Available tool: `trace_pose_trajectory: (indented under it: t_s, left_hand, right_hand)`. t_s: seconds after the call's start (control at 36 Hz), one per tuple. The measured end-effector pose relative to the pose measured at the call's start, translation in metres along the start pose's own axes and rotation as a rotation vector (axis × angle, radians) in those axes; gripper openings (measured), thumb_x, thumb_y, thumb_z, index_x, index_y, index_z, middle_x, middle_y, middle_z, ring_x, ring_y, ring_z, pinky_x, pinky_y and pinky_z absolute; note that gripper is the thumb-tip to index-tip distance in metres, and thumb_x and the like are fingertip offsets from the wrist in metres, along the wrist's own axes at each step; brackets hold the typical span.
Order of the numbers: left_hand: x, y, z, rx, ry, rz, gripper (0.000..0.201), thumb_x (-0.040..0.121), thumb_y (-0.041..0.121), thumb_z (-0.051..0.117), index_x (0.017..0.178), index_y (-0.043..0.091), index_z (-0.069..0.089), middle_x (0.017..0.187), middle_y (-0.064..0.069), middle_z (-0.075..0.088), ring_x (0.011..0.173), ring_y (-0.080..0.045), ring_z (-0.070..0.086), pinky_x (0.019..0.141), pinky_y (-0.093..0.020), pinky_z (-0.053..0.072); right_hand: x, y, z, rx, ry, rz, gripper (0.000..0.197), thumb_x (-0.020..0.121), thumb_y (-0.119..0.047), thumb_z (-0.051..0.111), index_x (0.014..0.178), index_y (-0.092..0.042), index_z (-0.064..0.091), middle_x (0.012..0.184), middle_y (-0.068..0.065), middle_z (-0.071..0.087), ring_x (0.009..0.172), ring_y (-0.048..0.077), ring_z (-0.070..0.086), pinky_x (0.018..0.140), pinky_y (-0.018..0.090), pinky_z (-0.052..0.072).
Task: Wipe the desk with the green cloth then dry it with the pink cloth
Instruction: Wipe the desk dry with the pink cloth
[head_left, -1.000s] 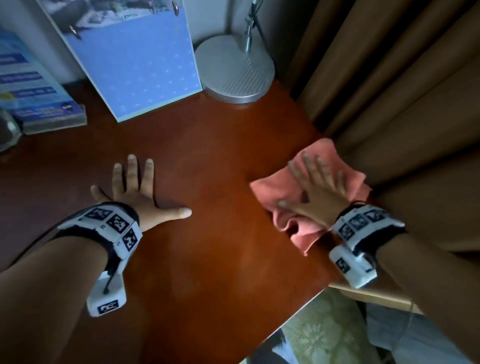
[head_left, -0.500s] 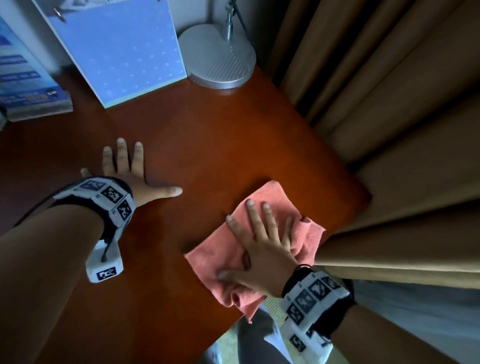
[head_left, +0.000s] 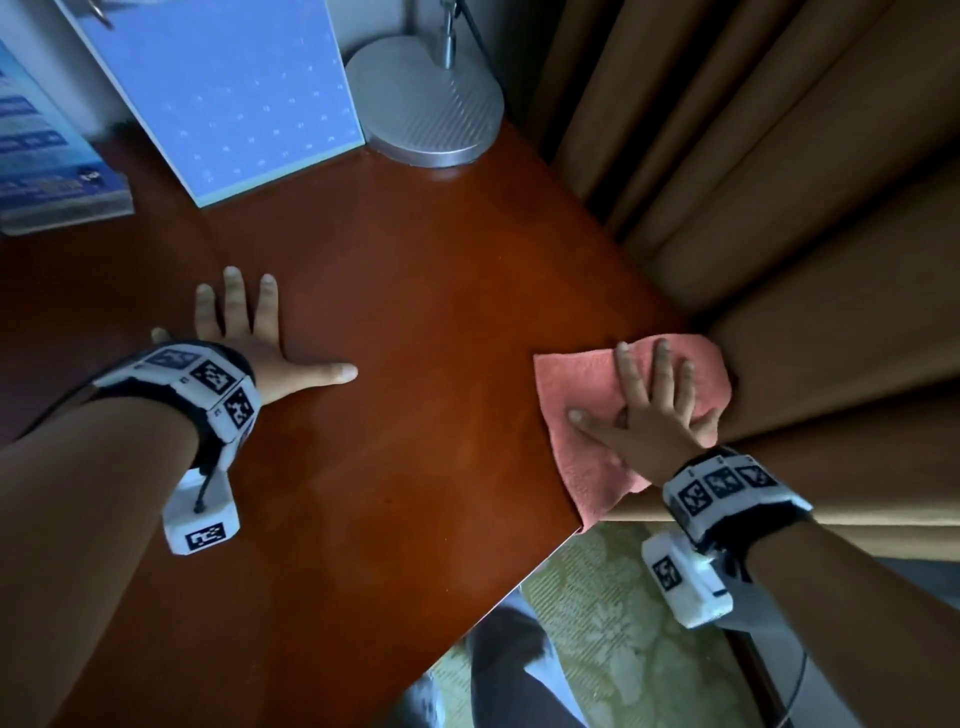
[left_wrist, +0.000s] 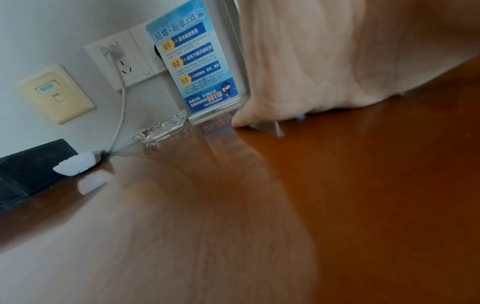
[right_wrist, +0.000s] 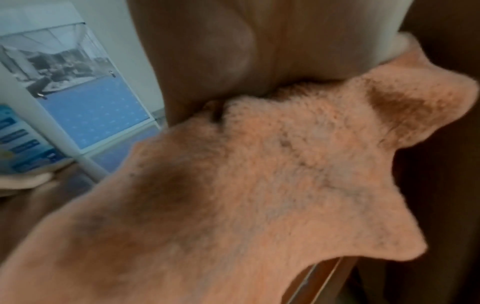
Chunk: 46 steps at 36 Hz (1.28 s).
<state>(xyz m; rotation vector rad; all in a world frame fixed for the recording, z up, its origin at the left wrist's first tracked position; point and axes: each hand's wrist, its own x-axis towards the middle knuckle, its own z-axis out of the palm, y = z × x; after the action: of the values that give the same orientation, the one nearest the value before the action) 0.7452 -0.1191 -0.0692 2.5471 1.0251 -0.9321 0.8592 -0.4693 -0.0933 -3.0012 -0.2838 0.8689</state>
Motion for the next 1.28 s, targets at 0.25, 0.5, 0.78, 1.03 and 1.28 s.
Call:
trace_pose_trajectory:
  t_s: [0.25,0.5,0.78,1.03,1.28]
  left_hand:
    - [0.0,0.001,0.0,-0.006,-0.005,-0.006,0.136,0.042,0.098,0.036,0.144,0.033,-0.027,0.15,0.005,-0.036,0.142,-0.024,-0.023,0.112,-0.062,0.002]
    - [-0.002,-0.001,-0.001,-0.038,-0.023,-0.005,0.135,0.046,0.096,0.043,0.144,0.034,-0.026,0.148,0.006,-0.039,0.141,-0.023,-0.027,0.111,-0.063,-0.001]
    - [0.001,0.0,0.001,-0.041,-0.016,-0.014,0.134,0.048,0.096,0.044,0.143,0.034,-0.027,0.148,0.006,-0.04,0.141,-0.022,-0.028,0.111,-0.063,-0.002]
    - [0.006,-0.001,0.004,-0.05,-0.004,-0.032,0.131,0.05,0.093,0.046,0.143,0.036,-0.026,0.148,0.007,-0.04,0.14,-0.021,-0.028,0.111,-0.062,-0.003]
    - [0.006,-0.003,0.003,-0.065,-0.035,-0.015,0.135,0.046,0.096,0.043,0.141,0.035,-0.031,0.145,0.006,-0.044,0.139,-0.022,-0.032,0.111,-0.062,-0.006]
  right_hand:
    - [-0.062,-0.05,0.044,-0.103,-0.086,-0.301,0.112,0.052,-0.095,0.019,0.13,-0.041,-0.041,0.141,0.004,-0.05,0.13,0.032,-0.045,0.103,0.063,-0.024]
    - [-0.098,-0.103,0.054,-0.201,-0.23,-0.465,0.113,0.066,-0.091,0.037,0.137,-0.043,-0.036,0.132,0.004,-0.06,0.12,0.03,-0.056,0.099,0.069,-0.025]
    - [-0.033,-0.144,0.023,-0.21,-0.218,-0.539,0.104,0.069,-0.086,0.044,0.143,-0.05,-0.02,0.141,-0.006,-0.05,0.129,0.027,-0.047,0.099,0.069,-0.024]
    - [0.034,-0.181,-0.013,-0.193,-0.171,-0.456,0.102,0.07,-0.085,0.045,0.141,-0.052,-0.021,0.145,-0.007,-0.046,0.135,0.028,-0.039,0.103,0.071,-0.016]
    - [0.092,-0.19,-0.053,-0.168,-0.091,-0.401,0.104,0.066,-0.089,0.042,0.143,-0.052,-0.016,0.152,-0.006,-0.037,0.139,0.032,-0.032,0.104,0.073,-0.009]
